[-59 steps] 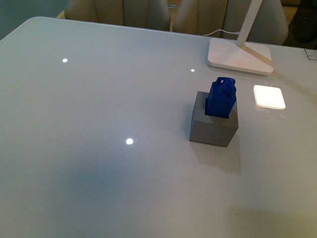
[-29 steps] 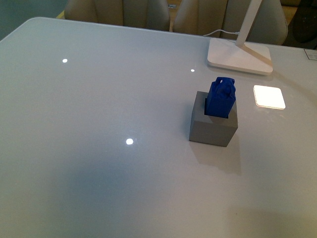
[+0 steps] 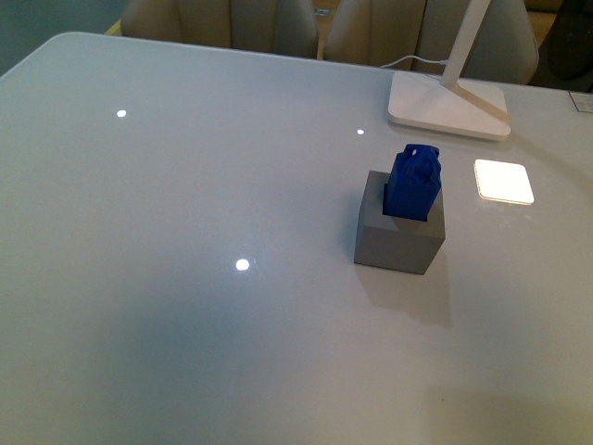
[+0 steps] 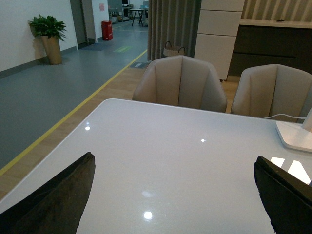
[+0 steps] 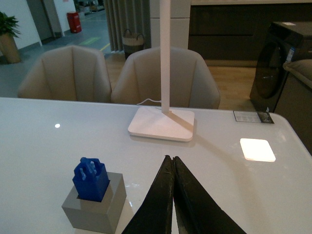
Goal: Insert blue part into gray base
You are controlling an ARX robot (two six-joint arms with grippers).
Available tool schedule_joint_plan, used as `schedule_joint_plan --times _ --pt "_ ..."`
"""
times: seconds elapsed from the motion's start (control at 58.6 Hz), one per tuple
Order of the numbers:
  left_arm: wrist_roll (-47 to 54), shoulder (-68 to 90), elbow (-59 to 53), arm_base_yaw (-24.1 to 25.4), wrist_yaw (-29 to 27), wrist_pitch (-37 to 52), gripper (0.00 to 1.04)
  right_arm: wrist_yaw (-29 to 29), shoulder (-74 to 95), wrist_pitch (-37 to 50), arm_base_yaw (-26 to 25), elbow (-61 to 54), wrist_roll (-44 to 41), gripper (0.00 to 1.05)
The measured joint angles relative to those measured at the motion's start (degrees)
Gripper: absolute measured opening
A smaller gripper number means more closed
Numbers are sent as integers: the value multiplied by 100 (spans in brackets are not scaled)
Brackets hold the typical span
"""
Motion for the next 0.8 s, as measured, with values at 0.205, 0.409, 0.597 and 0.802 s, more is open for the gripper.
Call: schedule_joint_plan --times 0.205,0.409,0.597,0.802 --pt "0 0 0 0 0 0 97 0 -763 -723 0 0 0 2" --pt "0 0 0 0 0 0 97 0 -1261 -1204 0 -2 0 2" --pt "0 0 0 0 0 0 97 0 -1709 -1657 0 -2 0 2" --pt "0 0 0 0 0 0 97 2 -2177 -2181 0 0 0 2"
